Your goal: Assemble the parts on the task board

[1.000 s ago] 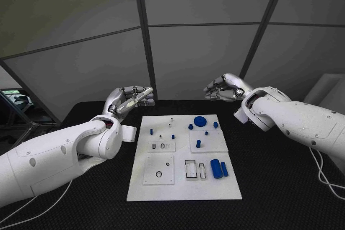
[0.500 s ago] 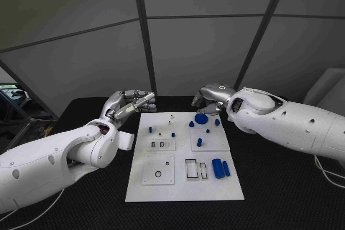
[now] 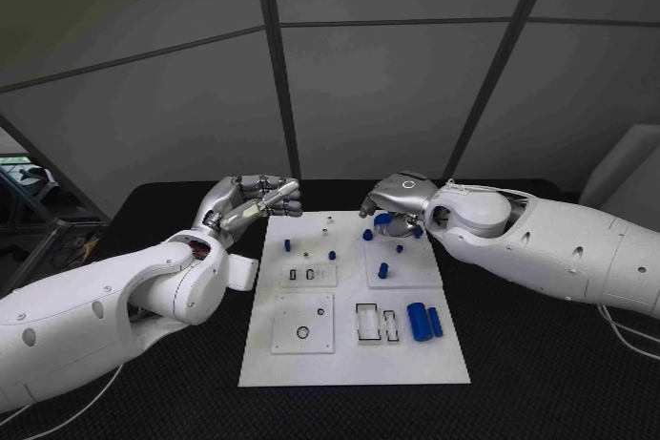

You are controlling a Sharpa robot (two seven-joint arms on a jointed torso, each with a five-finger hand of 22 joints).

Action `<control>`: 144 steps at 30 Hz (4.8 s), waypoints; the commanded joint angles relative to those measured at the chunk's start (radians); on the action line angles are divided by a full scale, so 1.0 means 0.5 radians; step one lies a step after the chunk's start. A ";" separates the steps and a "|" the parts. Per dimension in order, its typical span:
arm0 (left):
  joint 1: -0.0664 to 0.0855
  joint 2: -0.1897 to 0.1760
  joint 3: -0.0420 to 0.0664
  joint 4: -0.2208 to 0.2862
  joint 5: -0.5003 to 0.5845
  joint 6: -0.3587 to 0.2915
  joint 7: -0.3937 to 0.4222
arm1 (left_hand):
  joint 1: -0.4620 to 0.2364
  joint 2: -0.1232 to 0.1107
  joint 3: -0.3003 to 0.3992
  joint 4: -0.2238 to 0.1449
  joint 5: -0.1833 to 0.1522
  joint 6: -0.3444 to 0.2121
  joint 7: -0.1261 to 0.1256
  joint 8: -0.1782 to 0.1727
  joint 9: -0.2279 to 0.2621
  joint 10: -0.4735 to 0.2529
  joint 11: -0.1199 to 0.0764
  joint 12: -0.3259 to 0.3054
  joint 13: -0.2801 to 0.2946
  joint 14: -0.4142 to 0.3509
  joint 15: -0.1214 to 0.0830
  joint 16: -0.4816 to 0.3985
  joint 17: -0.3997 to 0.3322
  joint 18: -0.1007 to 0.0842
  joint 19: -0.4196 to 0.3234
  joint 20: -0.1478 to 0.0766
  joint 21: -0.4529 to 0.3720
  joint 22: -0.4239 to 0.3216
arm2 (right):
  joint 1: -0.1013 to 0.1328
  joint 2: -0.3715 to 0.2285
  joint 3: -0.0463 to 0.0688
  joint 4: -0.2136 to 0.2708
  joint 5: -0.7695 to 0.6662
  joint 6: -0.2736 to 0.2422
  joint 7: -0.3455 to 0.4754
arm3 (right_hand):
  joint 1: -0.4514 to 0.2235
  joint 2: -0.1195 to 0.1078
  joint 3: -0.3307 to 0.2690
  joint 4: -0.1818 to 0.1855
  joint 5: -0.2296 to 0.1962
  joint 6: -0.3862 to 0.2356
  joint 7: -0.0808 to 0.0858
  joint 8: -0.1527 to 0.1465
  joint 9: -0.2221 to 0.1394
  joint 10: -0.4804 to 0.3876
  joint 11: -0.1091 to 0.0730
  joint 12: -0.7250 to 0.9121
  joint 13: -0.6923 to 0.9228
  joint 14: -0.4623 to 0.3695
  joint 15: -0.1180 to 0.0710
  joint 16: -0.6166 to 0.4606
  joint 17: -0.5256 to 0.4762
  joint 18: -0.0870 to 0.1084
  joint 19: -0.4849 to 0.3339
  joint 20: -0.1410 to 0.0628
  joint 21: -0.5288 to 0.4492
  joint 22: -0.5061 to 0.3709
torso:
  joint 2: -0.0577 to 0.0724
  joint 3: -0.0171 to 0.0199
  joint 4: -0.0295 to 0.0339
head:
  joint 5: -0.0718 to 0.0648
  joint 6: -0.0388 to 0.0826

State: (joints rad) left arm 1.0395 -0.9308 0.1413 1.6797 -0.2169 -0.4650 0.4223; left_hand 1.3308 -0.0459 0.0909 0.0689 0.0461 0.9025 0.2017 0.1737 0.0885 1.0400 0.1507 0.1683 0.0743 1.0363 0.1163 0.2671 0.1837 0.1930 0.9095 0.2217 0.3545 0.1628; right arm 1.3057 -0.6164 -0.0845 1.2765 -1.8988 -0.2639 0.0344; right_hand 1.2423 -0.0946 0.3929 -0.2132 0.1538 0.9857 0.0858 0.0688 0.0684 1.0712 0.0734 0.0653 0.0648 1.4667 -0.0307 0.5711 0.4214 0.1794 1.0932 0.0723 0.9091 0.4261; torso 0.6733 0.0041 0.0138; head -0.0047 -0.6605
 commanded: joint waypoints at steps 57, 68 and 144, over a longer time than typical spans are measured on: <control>0.004 0.010 0.003 0.033 -0.023 0.034 0.023 | -0.024 0.035 -0.039 -0.004 0.001 -0.012 0.041 -0.060 -0.023 -0.033 0.040 -0.074 -0.012 -0.057 0.022 -0.036 0.016 -0.030 -0.014 0.018 -0.027 -0.020 | 0.005 0.132 -0.001 -0.238 0.170 0.275 -0.027 | 0.029 0.003 0.079 0.146 -0.007 0.010 0.052 0.008 0.011 0.070 -0.007 0.027 0.000 -0.011 0.021 0.102 0.088 0.012 -0.026 0.023 0.063 0.029 | 0.092 -0.0022 0.044 | -0.024 -0.027; 0.004 0.011 0.003 0.038 -0.023 0.037 0.025 | -0.024 0.038 -0.039 -0.004 0.001 -0.012 0.043 -0.061 -0.023 -0.034 0.041 -0.076 -0.012 -0.056 0.022 -0.036 0.016 -0.030 -0.014 0.019 -0.027 -0.020 | 0.005 0.155 -0.001 -0.267 0.170 0.319 -0.021 | 0.026 0.004 0.118 0.164 -0.006 0.048 0.068 0.015 0.015 0.097 -0.009 0.020 -0.001 -0.005 0.015 0.129 0.104 0.006 -0.009 0.018 0.098 0.068 | 0.095 -0.0010 0.045 | -0.023 -0.039; 0.024 0.047 0.004 -0.015 -0.023 0.081 0.015 | -0.031 0.050 -0.048 -0.002 0.001 -0.015 0.043 -0.073 -0.027 -0.041 0.044 -0.089 -0.012 -0.059 0.025 -0.038 0.022 -0.029 -0.017 0.022 -0.032 -0.023 | 0.003 0.549 0.003 -0.710 0.615 -0.061 -0.062 | 0.027 0.029 0.232 0.243 -0.032 0.193 0.102 0.026 0.032 0.234 0.007 -0.002 -0.001 -0.023 0.037 0.243 0.173 -0.025 0.060 0.037 0.277 0.291 | 0.105 -0.0059 0.049 | 0.024 -0.019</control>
State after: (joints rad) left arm 1.0487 -0.9087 0.1425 1.6723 -0.2198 -0.4371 0.4218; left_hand 1.3174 -0.0326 0.0746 0.0687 0.0460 0.8951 0.2162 0.1441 0.0766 1.0240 0.1668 0.1297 0.0691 1.0115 0.1268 0.2519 0.1929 0.1929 0.9020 0.2290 0.3429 0.1527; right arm 1.3046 -0.3451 -0.0836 0.9235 -1.5942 -0.3199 0.0069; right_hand 1.2632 -0.0762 0.5077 -0.0974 0.1384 1.0813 0.1286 0.0799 0.0828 1.1880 0.0716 0.0692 0.0650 1.4559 -0.0160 0.6873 0.5067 0.1788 1.1245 0.0857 1.0448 0.5721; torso 0.7266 0.0012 0.0381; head 0.0064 -0.6709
